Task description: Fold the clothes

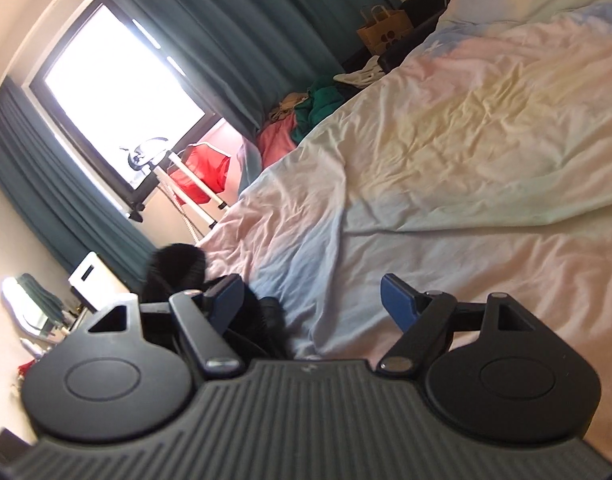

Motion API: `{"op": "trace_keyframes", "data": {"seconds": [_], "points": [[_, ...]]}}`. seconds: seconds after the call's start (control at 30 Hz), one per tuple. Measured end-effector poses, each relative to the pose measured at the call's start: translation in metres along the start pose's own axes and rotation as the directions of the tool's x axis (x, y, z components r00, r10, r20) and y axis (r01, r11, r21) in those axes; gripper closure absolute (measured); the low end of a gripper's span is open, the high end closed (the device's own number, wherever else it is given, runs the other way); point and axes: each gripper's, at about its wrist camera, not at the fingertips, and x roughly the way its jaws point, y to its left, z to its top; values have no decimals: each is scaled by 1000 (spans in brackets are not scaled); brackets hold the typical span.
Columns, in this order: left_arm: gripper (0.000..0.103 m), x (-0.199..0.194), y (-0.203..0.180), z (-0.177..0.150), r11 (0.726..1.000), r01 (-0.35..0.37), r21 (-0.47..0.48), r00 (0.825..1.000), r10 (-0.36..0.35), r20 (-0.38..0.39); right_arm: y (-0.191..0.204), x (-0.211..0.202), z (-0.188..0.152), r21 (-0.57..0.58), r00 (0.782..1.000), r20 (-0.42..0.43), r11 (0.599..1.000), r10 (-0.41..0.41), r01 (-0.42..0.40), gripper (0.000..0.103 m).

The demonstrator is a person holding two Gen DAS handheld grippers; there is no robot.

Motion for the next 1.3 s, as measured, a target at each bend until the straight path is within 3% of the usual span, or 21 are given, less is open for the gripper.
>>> {"op": "trace_keyframes", "data": {"seconds": [0.17, 0.2, 0.3, 0.43, 0.53, 0.63, 0.7, 0.77, 0.83, 0.9, 1.03, 1.2, 1.3], "points": [[78, 8, -39, -33, 981, 83, 176, 996, -74, -59, 2, 18, -10, 91, 984, -100, 986, 146, -137, 24], [66, 9, -39, -39, 972, 104, 210, 993, -91, -71, 3, 22, -12, 114, 979, -117, 982, 166, -153, 24], [45, 10, -17, -53, 935, 175, 310, 983, -147, -110, 7, 29, -21, 143, 967, -162, 975, 195, -172, 24], [40, 10, 13, -74, 866, 264, 424, 963, -212, -165, 11, 35, -29, 155, 956, -208, 972, 204, -174, 24], [38, -4, 44, -96, 852, 301, 429, 953, -246, -179, 15, 38, -35, 157, 952, -222, 971, 212, -180, 23], [36, -15, 63, -110, 869, 299, 395, 953, -253, -164, 19, 41, -37, 187, 936, -242, 959, 255, -213, 22], [25, -14, 77, -116, 904, 260, 340, 965, -228, -130, 22, 41, -37, 207, 920, -253, 946, 298, -249, 22], [24, -13, 95, -120, 938, 241, 248, 970, -224, -96, 29, 39, -34, 208, 904, -257, 933, 342, -294, 22], [23, -6, 113, -118, 960, 236, 153, 971, -228, -68, 40, 38, -27, 140, 905, -273, 944, 326, -297, 22], [22, 0, 132, -116, 971, 229, 62, 973, -227, -41, 54, 44, -20, 22, 918, -308, 967, 249, -255, 22], [20, 4, 156, -112, 969, 234, -79, 972, -234, 12, 67, 75, -10, -67, 907, -380, 973, 182, -223, 22], [19, 10, 174, -110, 963, 156, -219, 987, -157, 14, 73, 125, -12, -132, 845, -517, 962, 138, -238, 23], [19, 9, 181, -110, 952, 84, -293, 995, -96, -28, 70, 128, -23, -125, 814, -556, 951, 169, -283, 25]]}}
